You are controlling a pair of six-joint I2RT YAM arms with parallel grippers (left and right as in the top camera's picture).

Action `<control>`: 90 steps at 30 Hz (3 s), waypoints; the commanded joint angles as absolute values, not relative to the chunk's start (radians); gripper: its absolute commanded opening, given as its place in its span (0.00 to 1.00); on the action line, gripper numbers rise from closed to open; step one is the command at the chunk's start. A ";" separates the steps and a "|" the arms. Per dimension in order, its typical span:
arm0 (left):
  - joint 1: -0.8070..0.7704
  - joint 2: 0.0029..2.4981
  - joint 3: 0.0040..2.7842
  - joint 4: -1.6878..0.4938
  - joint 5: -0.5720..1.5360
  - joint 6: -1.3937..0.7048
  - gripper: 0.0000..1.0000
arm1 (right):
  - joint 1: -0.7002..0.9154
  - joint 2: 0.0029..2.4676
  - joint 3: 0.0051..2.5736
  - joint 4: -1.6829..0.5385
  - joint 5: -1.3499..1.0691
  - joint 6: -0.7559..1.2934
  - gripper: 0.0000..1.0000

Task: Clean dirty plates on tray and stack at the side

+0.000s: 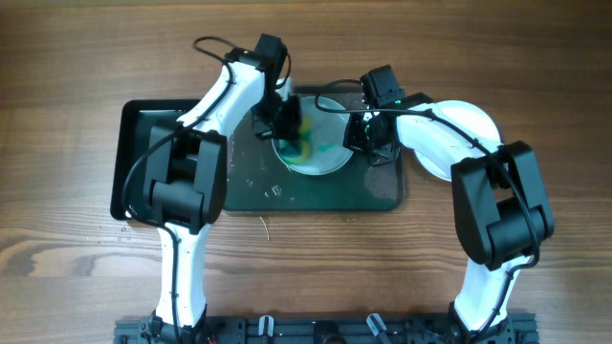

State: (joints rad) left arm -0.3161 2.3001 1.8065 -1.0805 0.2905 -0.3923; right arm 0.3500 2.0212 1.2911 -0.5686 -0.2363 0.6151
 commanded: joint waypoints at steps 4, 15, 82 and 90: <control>-0.365 2.317 1.794 -1.164 -0.167 -0.611 0.04 | 0.357 2.059 1.256 -0.577 -0.192 0.595 0.04; -0.415 2.317 1.794 -1.046 0.433 -0.200 0.04 | 0.357 2.059 1.256 -0.578 -0.192 0.594 0.04; -0.270 2.188 2.098 -1.397 -0.023 -0.498 0.04 | 0.344 1.468 1.258 -0.820 -0.027 0.489 0.04; -0.270 2.188 2.098 -1.397 -0.023 -0.498 0.04 | -0.179 1.472 1.253 -0.880 -0.173 0.438 0.04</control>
State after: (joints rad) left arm -0.2680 2.2082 2.0811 -1.3983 -0.0307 -0.5102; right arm -0.0322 1.4784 1.2552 -0.8661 -0.0948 0.4702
